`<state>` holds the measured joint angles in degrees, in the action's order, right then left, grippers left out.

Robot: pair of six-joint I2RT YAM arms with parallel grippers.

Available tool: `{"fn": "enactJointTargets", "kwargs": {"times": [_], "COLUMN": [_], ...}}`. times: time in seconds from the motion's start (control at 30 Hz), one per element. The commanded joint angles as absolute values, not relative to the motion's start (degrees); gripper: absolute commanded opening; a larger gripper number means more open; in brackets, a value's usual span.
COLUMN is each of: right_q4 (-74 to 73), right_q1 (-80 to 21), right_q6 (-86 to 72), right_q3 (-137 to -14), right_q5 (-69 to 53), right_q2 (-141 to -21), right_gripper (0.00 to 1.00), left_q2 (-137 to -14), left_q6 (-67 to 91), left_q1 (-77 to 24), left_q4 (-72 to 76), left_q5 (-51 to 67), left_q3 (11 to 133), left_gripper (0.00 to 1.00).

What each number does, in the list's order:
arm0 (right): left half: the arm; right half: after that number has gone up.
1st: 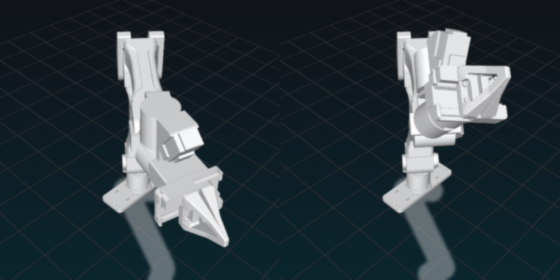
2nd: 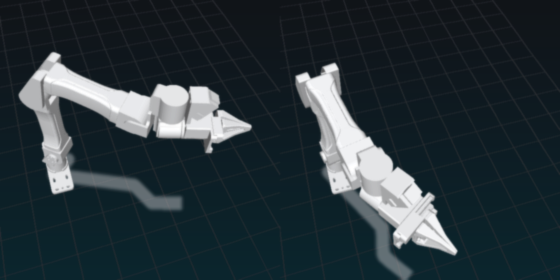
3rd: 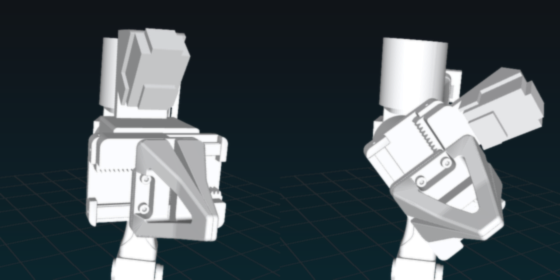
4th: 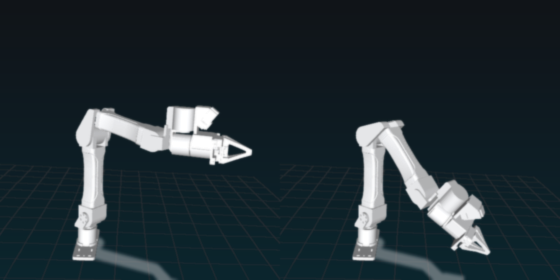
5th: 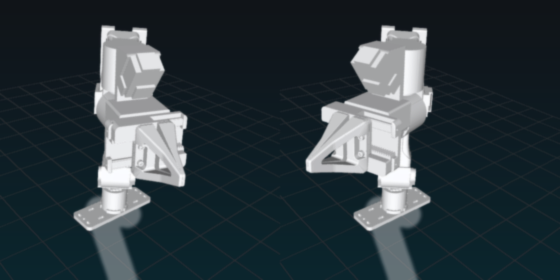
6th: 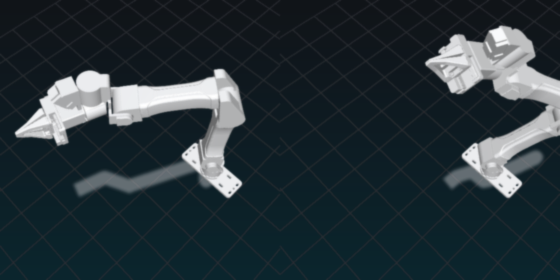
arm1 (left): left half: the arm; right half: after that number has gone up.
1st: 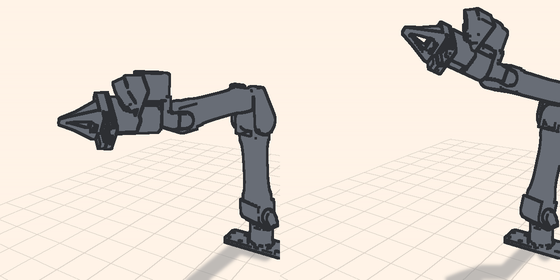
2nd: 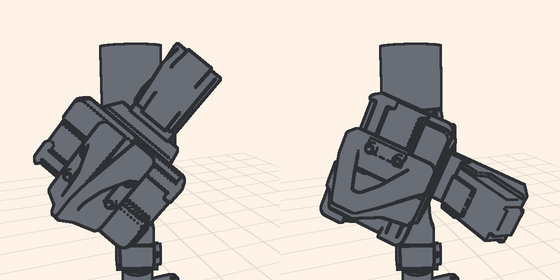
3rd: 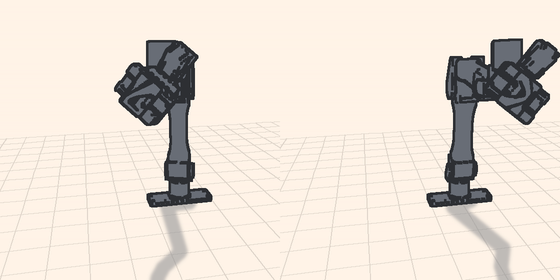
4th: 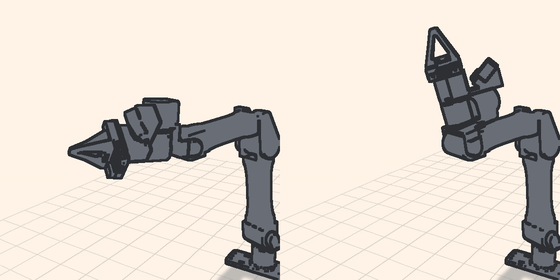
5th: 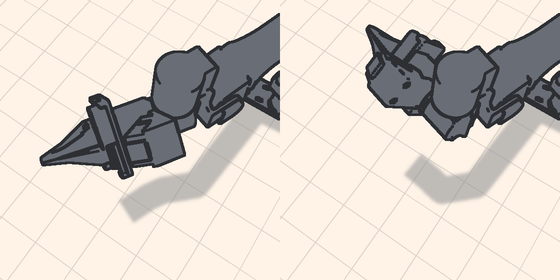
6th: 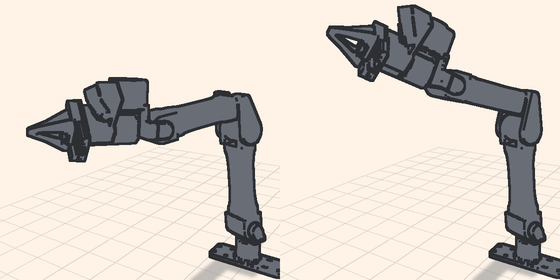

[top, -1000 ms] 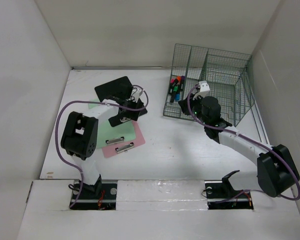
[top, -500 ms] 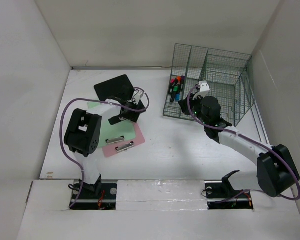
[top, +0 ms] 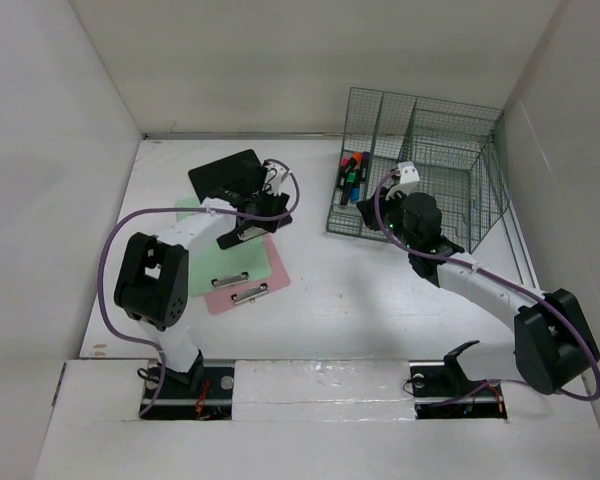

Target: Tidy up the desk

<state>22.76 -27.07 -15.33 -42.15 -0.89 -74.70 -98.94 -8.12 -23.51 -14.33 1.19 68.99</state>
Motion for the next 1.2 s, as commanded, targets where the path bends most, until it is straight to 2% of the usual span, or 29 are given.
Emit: {"fn": "enactJointTargets", "kwargs": {"times": [0.0,0.07,0.2,0.7,0.8,0.83,0.93,1.03,1.17], "right_q4": [26.0,26.0,25.8,25.4,25.2,25.2,25.3,25.3,25.3], "right_q1": [-26.9,-26.9,-26.9,-26.9,-26.9,-26.9,-26.9,-26.9,-26.9], "right_q6": [-14.9,-14.9,-14.7,-14.7,-14.7,-14.7,-14.8,-14.7,-14.7], "right_q3": [-41.9,-41.9,-41.8,-41.8,-41.8,-41.8,-41.9,-41.9,-42.0], "right_q5": [-0.9,-0.7,-0.4,-0.4,1.3,1.3,1.2,1.1,0.7], "right_q2": [-73.8,-73.9,-73.6,-73.1,-73.0,-73.0,-73.1,-73.1,-73.3], "right_gripper": [0.23,0.23,0.23,0.23,0.23,0.23,0.23,0.23,0.23], "left_q2": [-99.0,-104.9,-108.9,-111.2,-112.8,-112.8,-112.3,-110.3,-107.6], "left_q6": [-8.4,-9.2,-9.6,-9.0,-9.1,-9.1,-8.4,-8.0,-7.3], "left_q1": [-23.1,-22.5,-22.5,-23.1,-24.7,-24.7,-24.7,-24.7,-26.3], "left_q4": [-14.4,-17.3,-17.8,-18.1,-19.0,-19.2,-20.2,-20.5,-22.1], "left_q5": [1.6,3.3,4.1,0.5,-2.3,-2.2,-1.8,-1.1,-0.9], "left_q3": [72.5,75.0,75.6,72.5,72.8,72.9,73.6,73.9,75.5], "left_gripper": [0.68,0.68,0.68,0.67,0.53,0.40,0.13,0.00,0.00]}}
